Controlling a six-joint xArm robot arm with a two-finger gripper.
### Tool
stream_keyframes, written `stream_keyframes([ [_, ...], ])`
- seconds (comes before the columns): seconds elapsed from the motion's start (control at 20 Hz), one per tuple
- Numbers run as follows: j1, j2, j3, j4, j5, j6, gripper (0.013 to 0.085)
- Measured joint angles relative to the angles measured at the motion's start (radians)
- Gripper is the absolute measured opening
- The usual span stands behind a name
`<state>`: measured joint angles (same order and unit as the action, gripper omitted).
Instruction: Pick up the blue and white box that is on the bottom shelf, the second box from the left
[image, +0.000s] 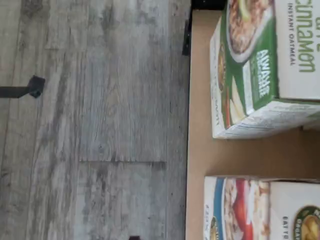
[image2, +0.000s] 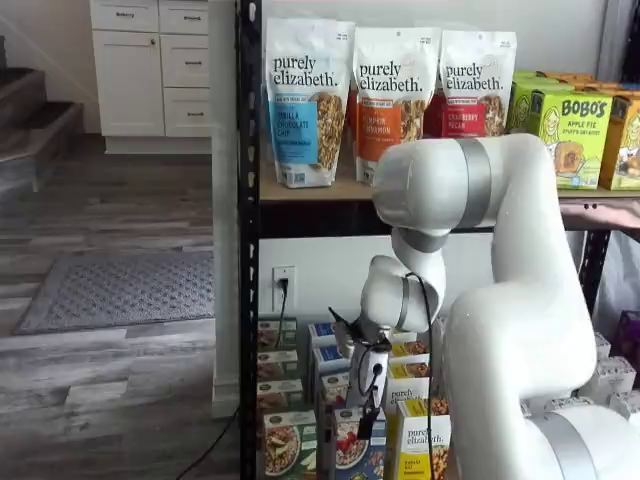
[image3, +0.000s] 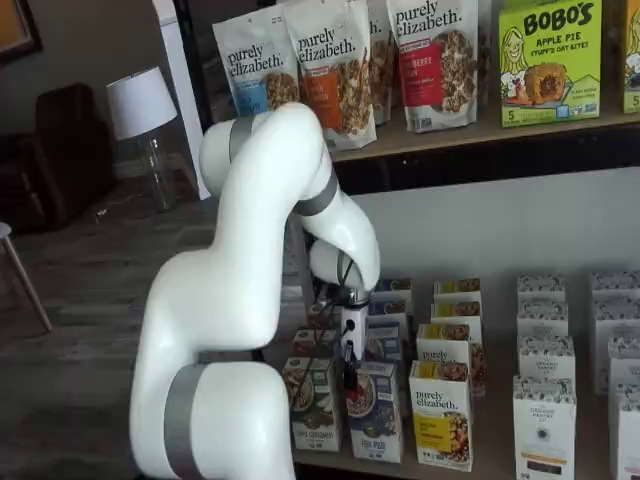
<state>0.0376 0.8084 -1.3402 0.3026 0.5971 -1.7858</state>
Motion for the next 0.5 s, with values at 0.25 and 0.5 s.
stream_keyframes([
  [0.25,-0.006,0.031,-0.06,0.001,0.028,-0.002,0.085],
  [0.5,-0.011,0.062,-0.111,-0.009,0.043,0.005,0.085],
])
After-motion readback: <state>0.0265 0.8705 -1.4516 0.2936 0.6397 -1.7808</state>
